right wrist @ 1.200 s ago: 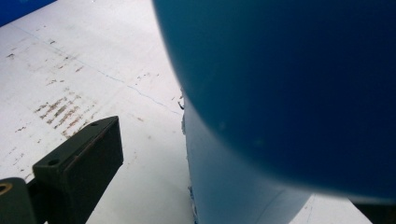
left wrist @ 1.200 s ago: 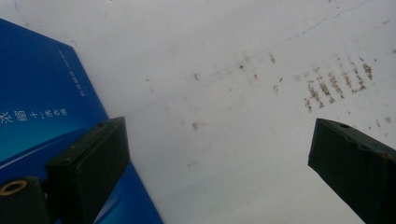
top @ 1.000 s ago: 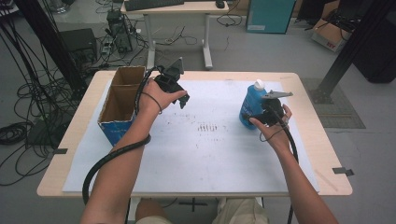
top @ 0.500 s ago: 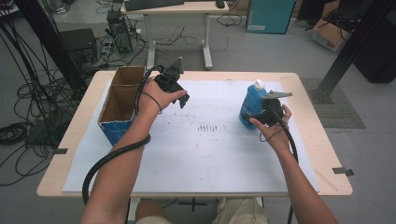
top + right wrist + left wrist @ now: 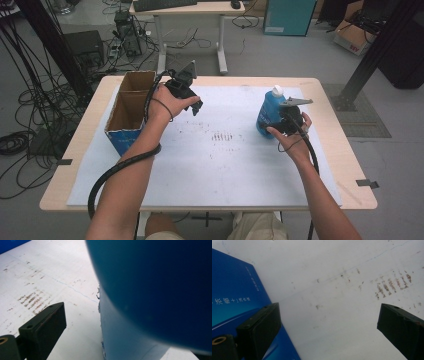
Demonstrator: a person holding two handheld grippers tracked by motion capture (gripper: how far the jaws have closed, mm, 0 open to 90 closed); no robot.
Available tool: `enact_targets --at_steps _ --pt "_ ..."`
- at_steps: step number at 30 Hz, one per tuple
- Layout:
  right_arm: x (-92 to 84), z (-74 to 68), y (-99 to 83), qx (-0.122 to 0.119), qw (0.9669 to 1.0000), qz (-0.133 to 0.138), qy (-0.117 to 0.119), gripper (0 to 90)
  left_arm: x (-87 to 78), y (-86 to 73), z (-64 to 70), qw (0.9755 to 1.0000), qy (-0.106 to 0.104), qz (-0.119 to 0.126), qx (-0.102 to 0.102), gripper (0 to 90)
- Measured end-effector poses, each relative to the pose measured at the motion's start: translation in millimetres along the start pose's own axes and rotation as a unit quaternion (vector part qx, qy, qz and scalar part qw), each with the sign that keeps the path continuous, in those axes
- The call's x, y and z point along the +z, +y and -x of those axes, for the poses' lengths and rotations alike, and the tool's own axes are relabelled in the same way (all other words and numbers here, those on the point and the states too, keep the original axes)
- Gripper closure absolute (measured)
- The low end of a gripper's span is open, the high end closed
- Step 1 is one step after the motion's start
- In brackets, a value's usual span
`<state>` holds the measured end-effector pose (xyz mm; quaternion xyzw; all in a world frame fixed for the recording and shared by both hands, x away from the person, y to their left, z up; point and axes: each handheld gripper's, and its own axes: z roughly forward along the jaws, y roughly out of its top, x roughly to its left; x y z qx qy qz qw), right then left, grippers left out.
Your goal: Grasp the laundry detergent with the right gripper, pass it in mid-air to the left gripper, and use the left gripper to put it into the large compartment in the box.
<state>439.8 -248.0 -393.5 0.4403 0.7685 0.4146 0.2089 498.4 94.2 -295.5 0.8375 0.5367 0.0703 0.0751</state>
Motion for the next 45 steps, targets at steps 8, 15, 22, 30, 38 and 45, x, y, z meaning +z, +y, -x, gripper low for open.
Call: enact_targets --at_steps 8,15,22,30,38,45 --pt "2.7 1.8 -1.8 0.004 0.9999 -0.003 -0.011 11.8 1.5 -1.2 -1.7 1.0000 0.001 -0.002 -0.001 5.7" --pt "5.6 1.8 -1.7 -0.008 0.9998 0.004 -0.020 24.8 0.9 -0.7 -1.6 1.0000 0.000 -0.003 0.000 5.7" --pt "8.6 2.9 -1.7 -0.032 0.9990 0.012 -0.031 34.6 0.8 -0.7 -1.6 1.0000 0.002 -0.004 0.001 5.7" --pt "9.6 3.5 -2.6 -0.030 0.9988 0.019 -0.034 39.6 -0.4 -0.2 -0.7 1.0000 0.005 -0.001 0.002 5.8" --pt "9.3 4.8 -4.4 -0.023 0.9990 0.026 -0.029 40.6 -4.2 0.3 0.8 1.0000 0.005 0.000 0.003 5.8" --pt "9.3 5.3 -4.2 -0.025 0.9990 0.025 -0.027 40.9 -4.9 -0.5 0.7 1.0000 0.005 -0.001 0.003 5.8"
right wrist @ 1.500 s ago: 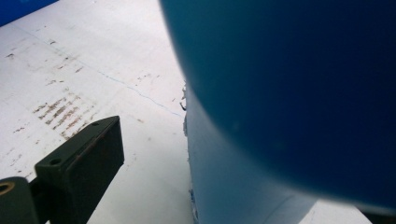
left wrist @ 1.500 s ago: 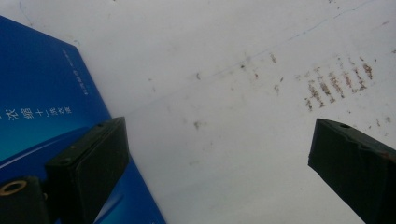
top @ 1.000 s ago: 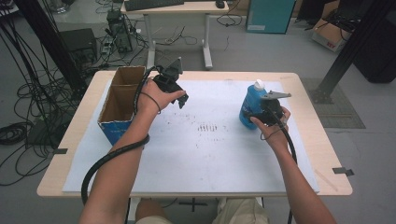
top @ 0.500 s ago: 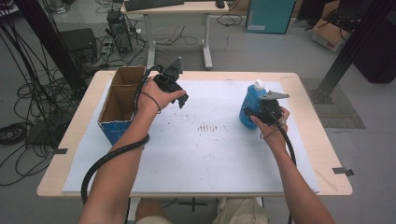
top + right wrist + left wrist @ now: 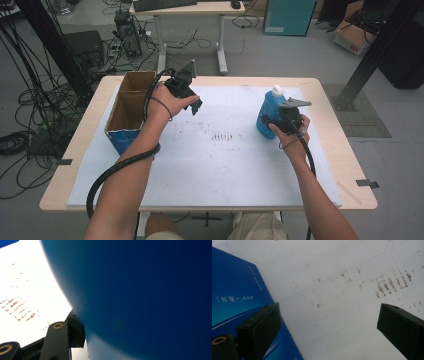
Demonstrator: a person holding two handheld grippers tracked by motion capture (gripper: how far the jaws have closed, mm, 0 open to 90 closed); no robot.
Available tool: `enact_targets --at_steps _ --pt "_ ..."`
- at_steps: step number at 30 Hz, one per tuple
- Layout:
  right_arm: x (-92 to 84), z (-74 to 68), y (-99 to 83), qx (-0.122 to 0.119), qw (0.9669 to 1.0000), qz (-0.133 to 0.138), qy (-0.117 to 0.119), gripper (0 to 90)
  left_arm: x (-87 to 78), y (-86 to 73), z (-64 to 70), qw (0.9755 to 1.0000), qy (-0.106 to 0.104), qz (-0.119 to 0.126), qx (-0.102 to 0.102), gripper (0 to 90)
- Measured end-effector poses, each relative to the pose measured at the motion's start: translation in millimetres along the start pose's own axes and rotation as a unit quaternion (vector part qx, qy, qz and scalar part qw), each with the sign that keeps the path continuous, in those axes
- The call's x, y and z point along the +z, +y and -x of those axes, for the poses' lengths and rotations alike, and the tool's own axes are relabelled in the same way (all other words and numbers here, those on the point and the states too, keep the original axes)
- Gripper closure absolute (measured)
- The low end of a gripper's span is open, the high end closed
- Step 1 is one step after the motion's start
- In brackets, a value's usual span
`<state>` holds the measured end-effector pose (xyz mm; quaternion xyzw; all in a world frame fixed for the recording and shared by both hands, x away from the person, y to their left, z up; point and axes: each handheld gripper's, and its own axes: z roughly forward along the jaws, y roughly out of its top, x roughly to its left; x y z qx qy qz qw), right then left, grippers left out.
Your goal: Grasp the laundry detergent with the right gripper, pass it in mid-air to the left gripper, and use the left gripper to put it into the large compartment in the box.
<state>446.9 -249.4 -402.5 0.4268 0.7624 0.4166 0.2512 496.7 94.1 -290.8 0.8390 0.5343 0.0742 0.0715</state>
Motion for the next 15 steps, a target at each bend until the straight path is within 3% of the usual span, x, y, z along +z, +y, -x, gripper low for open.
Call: enact_targets --at_steps 15 --pt "0.0 0.3 -0.2 -0.002 1.0000 0.001 0.001 41.1 -2.3 1.2 2.9 1.0000 0.000 0.005 0.003 5.8"
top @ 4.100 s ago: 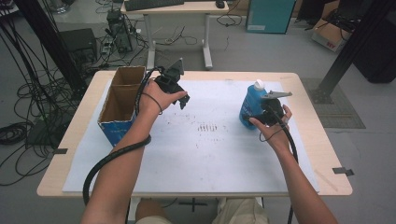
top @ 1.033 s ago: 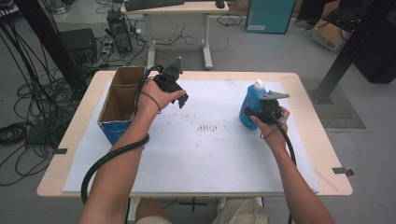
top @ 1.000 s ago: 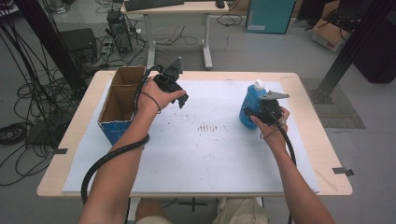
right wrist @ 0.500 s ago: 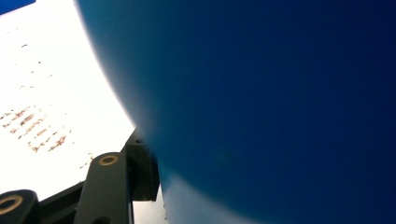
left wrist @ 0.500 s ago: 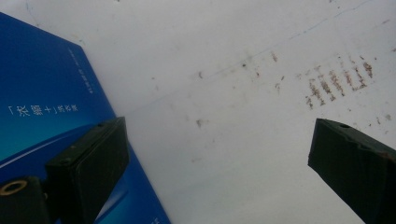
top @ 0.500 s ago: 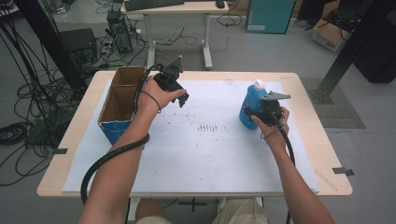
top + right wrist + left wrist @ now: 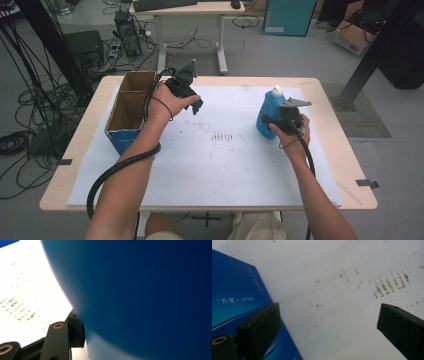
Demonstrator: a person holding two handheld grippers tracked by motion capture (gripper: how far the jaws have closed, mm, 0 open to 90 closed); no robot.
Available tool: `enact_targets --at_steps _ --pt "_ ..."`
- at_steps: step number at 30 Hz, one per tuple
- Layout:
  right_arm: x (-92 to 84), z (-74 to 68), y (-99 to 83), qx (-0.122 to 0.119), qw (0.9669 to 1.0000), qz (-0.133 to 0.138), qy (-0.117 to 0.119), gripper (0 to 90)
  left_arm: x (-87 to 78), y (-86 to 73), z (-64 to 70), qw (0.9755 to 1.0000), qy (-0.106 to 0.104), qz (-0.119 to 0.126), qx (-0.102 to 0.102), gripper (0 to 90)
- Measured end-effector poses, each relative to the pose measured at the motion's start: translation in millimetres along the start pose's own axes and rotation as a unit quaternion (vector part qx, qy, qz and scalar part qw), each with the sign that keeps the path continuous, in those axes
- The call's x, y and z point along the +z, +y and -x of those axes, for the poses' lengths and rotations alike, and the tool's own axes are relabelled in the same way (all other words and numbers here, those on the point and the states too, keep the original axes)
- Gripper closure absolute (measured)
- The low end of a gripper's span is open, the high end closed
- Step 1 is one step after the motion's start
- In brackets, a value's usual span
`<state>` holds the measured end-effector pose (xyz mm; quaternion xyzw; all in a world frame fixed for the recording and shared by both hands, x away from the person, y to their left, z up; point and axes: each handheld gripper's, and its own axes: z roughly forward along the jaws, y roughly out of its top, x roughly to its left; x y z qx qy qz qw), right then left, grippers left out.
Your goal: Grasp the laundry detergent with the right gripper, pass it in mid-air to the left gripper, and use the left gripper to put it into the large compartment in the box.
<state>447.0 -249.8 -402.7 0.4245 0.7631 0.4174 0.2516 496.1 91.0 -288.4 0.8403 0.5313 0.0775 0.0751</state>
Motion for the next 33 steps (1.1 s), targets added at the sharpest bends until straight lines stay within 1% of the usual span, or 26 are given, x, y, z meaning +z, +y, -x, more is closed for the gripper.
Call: enact_targets --at_steps 3,4,7,14,22,25,33 --pt "0.0 0.0 -0.4 0.001 1.0000 0.002 0.000 41.1 0.1 -0.2 -0.3 1.0000 -0.003 -0.003 -0.001 5.8" --pt "0.0 0.0 -0.3 0.001 1.0000 0.001 -0.001 41.1 0.4 -0.5 -0.3 1.0000 -0.001 0.000 -0.001 5.8" --pt "-0.1 0.0 -0.4 0.002 1.0000 0.001 0.000 41.3 0.4 -1.3 -1.2 1.0000 -0.002 -0.002 0.000 5.8" --pt "-0.2 0.4 -0.6 0.003 1.0000 0.002 0.000 42.1 -1.2 -1.4 -1.5 1.0000 -0.001 0.001 -0.003 5.8" --pt "-0.3 0.6 -0.7 0.004 1.0000 0.002 0.002 42.8 -1.7 -0.8 -0.5 1.0000 0.000 0.002 0.000 5.8" --pt "-0.3 0.7 -0.7 0.004 1.0000 0.003 0.002 43.1 -1.1 -1.0 -0.3 1.0000 -0.002 0.001 -0.002 5.8" --pt "-0.4 0.9 -0.7 0.004 1.0000 0.003 0.002 43.4 -2.1 -0.9 -0.1 1.0000 0.001 0.001 0.002 5.8"
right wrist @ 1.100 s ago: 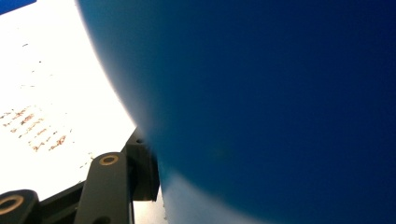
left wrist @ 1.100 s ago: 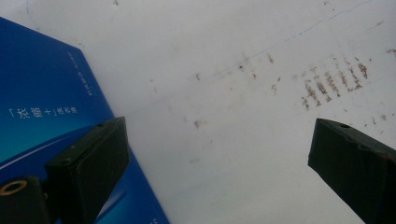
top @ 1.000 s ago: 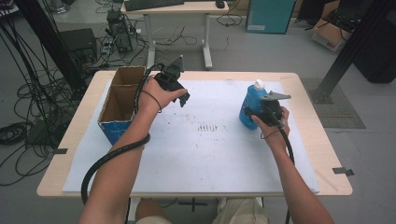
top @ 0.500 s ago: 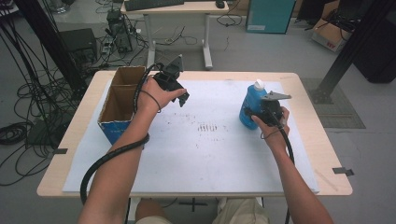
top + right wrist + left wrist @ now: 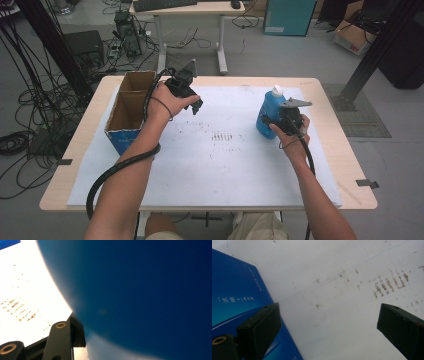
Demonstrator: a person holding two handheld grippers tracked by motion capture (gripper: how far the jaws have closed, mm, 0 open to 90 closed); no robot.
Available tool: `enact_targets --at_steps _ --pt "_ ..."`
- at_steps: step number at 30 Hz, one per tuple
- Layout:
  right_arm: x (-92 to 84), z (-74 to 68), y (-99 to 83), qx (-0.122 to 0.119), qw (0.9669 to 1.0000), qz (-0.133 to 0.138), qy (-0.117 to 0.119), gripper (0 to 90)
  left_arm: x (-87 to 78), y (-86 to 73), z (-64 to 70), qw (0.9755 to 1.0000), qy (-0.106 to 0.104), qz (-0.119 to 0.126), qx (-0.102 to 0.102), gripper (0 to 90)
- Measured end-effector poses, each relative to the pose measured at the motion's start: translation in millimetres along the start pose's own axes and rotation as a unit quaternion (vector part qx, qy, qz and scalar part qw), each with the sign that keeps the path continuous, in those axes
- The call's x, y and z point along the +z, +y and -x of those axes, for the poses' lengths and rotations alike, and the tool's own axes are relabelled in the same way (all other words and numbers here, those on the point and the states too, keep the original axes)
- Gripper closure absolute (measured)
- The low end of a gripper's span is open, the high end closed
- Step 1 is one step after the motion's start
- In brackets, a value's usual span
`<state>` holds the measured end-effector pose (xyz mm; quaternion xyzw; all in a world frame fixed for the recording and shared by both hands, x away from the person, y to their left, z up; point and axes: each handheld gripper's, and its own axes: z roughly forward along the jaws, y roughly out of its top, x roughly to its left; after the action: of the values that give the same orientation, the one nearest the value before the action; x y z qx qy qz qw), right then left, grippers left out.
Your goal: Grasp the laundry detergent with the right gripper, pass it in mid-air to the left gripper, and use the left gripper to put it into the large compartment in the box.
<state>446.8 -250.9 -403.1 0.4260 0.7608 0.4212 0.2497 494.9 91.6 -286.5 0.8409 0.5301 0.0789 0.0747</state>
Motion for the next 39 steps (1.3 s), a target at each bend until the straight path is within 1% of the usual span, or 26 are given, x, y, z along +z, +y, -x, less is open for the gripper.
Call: enact_targets --at_steps 5,7,19,27,35,36,39 --pt "0.0 0.1 0.0 0.000 1.0000 0.000 0.000 43.5 -1.9 0.4 0.4 1.0000 0.000 0.000 0.003 5.8" --pt "0.0 0.0 0.0 0.000 1.0000 0.000 0.000 43.5 -2.3 0.3 0.9 1.0000 0.000 0.002 0.000 5.8" --pt "0.0 0.0 0.1 0.000 1.0000 0.000 0.000 43.6 -3.6 -0.1 0.2 1.0000 0.001 0.003 0.000 5.8" --pt "0.0 0.2 0.1 0.000 1.0000 0.000 0.001 43.6 -5.1 0.7 0.2 1.0000 0.001 0.000 0.001 5.8" --pt "0.0 0.1 0.1 0.000 1.0000 0.000 0.001 43.7 -7.7 1.2 0.9 1.0000 0.002 0.005 0.003 5.8" --pt "0.0 0.1 0.1 0.000 1.0000 0.000 0.001 43.6 -8.2 1.2 0.3 1.0000 0.002 0.001 0.006 5.8" --pt "0.0 0.3 0.2 0.000 1.0000 0.000 0.001 43.6 -8.4 0.8 -0.1 1.0000 0.002 0.002 0.007 5.8"
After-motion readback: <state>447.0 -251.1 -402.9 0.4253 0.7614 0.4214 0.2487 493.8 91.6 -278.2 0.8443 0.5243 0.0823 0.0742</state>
